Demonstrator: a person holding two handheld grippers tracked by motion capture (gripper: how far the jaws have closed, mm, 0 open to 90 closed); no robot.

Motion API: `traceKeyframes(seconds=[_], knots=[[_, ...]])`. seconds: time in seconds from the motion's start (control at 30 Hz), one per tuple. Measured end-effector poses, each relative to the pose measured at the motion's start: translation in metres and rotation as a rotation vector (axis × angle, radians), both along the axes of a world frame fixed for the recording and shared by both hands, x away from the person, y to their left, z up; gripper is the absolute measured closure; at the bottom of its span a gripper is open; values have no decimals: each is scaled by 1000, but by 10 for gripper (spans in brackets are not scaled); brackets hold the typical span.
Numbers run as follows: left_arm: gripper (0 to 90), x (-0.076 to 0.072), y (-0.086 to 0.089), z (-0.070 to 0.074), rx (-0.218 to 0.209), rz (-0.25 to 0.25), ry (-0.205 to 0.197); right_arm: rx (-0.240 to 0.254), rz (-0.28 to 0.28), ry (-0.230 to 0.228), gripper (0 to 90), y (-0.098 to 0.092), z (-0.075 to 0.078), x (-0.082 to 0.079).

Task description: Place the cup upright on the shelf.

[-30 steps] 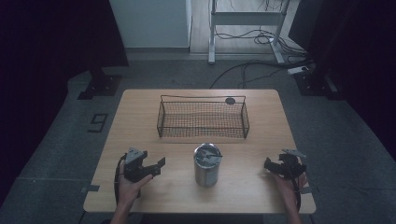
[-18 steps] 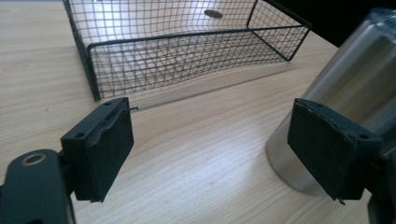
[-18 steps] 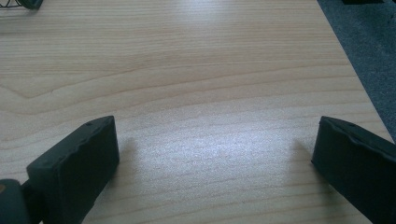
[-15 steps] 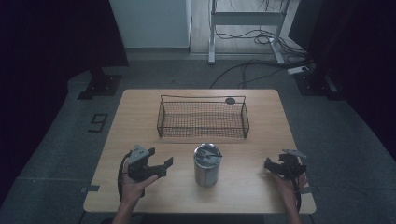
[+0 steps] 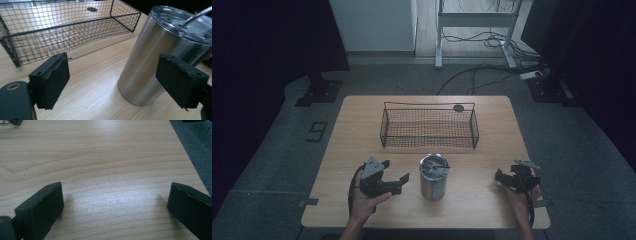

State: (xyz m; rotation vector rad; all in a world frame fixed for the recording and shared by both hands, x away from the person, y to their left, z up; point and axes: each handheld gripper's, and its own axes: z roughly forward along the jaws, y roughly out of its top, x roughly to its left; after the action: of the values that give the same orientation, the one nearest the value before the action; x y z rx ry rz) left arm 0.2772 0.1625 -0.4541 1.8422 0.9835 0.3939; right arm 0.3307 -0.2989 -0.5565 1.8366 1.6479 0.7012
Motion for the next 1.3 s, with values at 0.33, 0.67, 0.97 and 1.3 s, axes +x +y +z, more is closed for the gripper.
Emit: traceKeyframes(seconds=[0.33,0.67,0.97,1.3], knots=[[102,-3,-18,2,0,-55,10,0,-2,0,6,0,0,0],[82,-5,-38,1,-15,-109,7,0,-3,0,5,0,0,0],[64,-8,-50,-2,-6,-157,18,0,-3,0,5,0,0,0],[39,-1,-69,-8,31,-166,43,0,-3,0,5,0,0,0]])
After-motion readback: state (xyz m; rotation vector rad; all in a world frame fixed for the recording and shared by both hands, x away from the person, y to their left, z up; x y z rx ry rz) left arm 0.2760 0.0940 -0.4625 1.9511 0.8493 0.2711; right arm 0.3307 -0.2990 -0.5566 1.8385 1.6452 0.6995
